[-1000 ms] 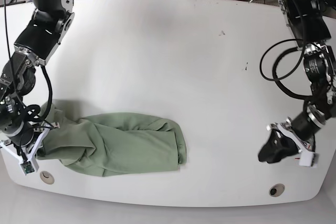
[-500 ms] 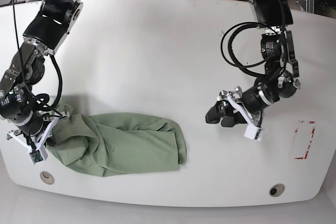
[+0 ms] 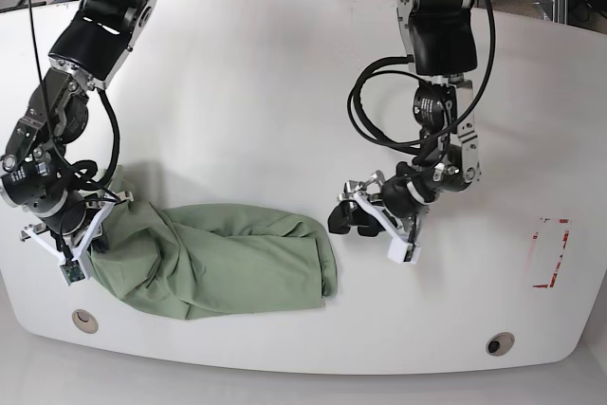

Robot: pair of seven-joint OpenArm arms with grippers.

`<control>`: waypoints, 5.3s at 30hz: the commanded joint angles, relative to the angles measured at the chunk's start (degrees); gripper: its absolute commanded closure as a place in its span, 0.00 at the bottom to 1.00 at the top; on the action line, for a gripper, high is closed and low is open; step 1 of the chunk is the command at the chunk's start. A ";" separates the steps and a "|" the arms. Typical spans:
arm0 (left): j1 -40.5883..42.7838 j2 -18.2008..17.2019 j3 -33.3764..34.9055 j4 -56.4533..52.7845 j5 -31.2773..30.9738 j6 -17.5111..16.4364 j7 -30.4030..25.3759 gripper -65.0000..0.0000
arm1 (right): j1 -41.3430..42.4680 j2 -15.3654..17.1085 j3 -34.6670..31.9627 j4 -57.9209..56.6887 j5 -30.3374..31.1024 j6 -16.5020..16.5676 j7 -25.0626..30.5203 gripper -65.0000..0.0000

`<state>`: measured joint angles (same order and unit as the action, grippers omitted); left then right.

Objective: Layout the t-shirt on the table in an organized manner, then fold the t-shirt properly

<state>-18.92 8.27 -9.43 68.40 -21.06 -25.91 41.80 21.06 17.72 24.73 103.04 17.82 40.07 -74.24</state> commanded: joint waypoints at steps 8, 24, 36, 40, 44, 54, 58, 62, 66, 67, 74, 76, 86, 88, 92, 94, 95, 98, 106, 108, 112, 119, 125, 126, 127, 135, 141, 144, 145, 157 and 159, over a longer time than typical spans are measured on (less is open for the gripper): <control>-9.17 0.73 0.07 -20.53 1.15 -0.15 -10.90 0.46 | 0.08 0.79 0.28 2.49 0.42 -0.07 2.72 1.00; -20.25 0.73 0.07 -49.02 0.71 7.23 -30.42 0.46 | 0.08 0.79 0.28 2.49 0.33 -0.07 2.90 1.00; -21.74 0.73 0.07 -52.18 -5.09 7.23 -31.12 0.63 | 0.08 -0.70 0.37 2.49 -0.11 -0.07 2.98 1.00; -21.65 0.73 0.07 -52.18 -5.09 7.23 -31.12 0.85 | 0.08 -0.79 0.37 2.49 0.15 -0.07 2.98 1.00; -21.48 0.73 0.07 -52.18 -5.09 7.23 -31.12 0.89 | 0.08 -0.79 0.37 2.49 0.07 -0.07 2.98 1.00; -19.37 0.73 4.11 -52.09 -9.93 7.14 -30.94 0.95 | 0.08 -0.88 0.37 2.49 -0.02 -0.07 2.98 1.00; -18.67 0.73 8.68 -52.01 -13.89 7.05 -30.94 1.00 | 0.08 -1.67 0.37 2.49 -0.11 -0.07 2.98 1.00; -18.05 0.73 12.20 -51.92 -18.02 7.05 -30.94 1.00 | 0.08 -1.85 0.37 2.49 -0.20 -0.07 2.98 1.00; -16.29 0.73 15.37 -50.60 -19.86 7.05 -30.77 1.00 | 0.08 -1.85 0.37 2.49 -0.20 -0.07 2.98 1.00; -15.59 0.73 16.07 -49.28 -20.22 7.05 -30.33 1.00 | 0.08 -1.85 0.37 2.49 -0.20 -0.07 2.98 1.00; -5.74 -0.93 17.65 -31.52 -21.01 7.49 -23.03 1.00 | 0.08 -1.93 0.37 2.67 -0.20 -0.07 2.98 1.00; -3.28 -1.28 17.65 -26.34 -20.92 7.76 -21.01 1.00 | 0.08 -1.93 0.37 2.67 -0.20 -0.07 2.98 1.00; 6.13 -5.06 17.65 -5.50 -20.92 10.31 -14.24 1.00 | 0.08 -1.93 0.37 2.67 -0.20 -0.07 2.98 1.00; 6.74 -5.59 17.65 -3.74 -20.92 10.31 -13.89 1.00 | 0.08 -1.93 0.37 2.58 -0.20 -0.07 2.98 1.00; 6.92 -5.77 17.74 -2.42 -20.74 10.31 -13.89 1.00 | 0.08 -1.93 0.37 2.58 -0.20 -0.07 3.07 1.00; 6.83 -5.68 17.74 -2.42 -20.66 10.31 -13.89 1.00 | 0.08 -1.93 0.37 2.58 -0.20 -0.07 3.07 1.00; 6.74 -5.42 17.74 -2.60 -20.66 10.31 -13.89 1.00 | 0.08 -2.02 0.37 2.58 -0.20 -0.07 3.07 1.00; 5.69 -2.95 17.83 -2.60 -20.57 10.39 -14.15 1.00 | 0.08 -2.11 0.37 2.58 -0.20 -0.07 3.07 1.00; 3.84 0.73 17.83 -6.38 -20.48 19.45 -16.53 0.66 | 0.08 -2.90 0.37 2.58 -0.20 -0.07 3.07 1.00; 2.96 0.73 17.83 -8.14 -20.48 22.26 -18.46 0.60 | 0.08 -2.99 0.37 2.58 -0.20 -0.07 3.07 1.00; 0.85 0.73 21.78 -13.68 -21.53 26.31 -24.97 0.50 | 0.08 -2.99 0.37 2.58 -0.20 -0.07 3.07 1.00; -3.81 0.73 28.64 -24.58 -29.89 30.88 -37.19 0.45 | 0.08 -2.99 0.37 2.58 -0.20 -0.07 3.07 1.00; -9.43 0.73 34.62 -35.83 -36.66 30.97 -42.55 0.45 | 0.08 -2.99 0.37 2.58 -0.20 -0.07 3.07 1.00; -10.14 0.73 35.23 -37.15 -37.71 30.61 -43.16 0.45 | 0.08 -2.99 0.37 2.58 -0.20 -0.07 3.07 1.00; -10.84 0.73 36.02 -38.47 -38.94 30.18 -43.96 0.45 | 0.08 -2.99 0.37 2.58 -0.20 -0.07 3.07 1.00; -14.80 0.73 44.20 -42.69 -48.17 28.50 -48.53 0.45 | 0.08 -3.08 0.37 2.58 -0.20 -0.07 3.07 1.00; -15.59 0.73 45.78 -42.69 -49.31 28.50 -48.53 0.48 | 0.08 -3.08 0.37 2.58 -0.20 -0.07 3.07 1.00; -15.68 0.73 45.78 -42.69 -49.31 28.50 -48.53 0.62 | 0.08 -3.08 0.37 2.58 -0.20 -0.07 3.07 1.00; -15.68 0.73 45.78 -42.69 -49.31 28.50 -48.53 0.69 | 0.08 -3.08 0.37 2.58 -0.20 -0.07 3.07 1.00; -16.20 0.73 46.13 -42.34 -49.31 24.99 -48.26 0.99 | 0.08 -3.17 0.37 2.58 -0.11 -0.07 3.07 1.00; -16.20 0.73 46.13 -41.98 -49.31 23.14 -47.38 1.00 | 0.08 -3.17 0.37 2.58 -0.11 -0.07 3.07 1.00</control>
<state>-34.15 8.82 36.80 25.69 -69.45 -0.75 -7.01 19.62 13.82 24.93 104.57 16.82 40.07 -72.49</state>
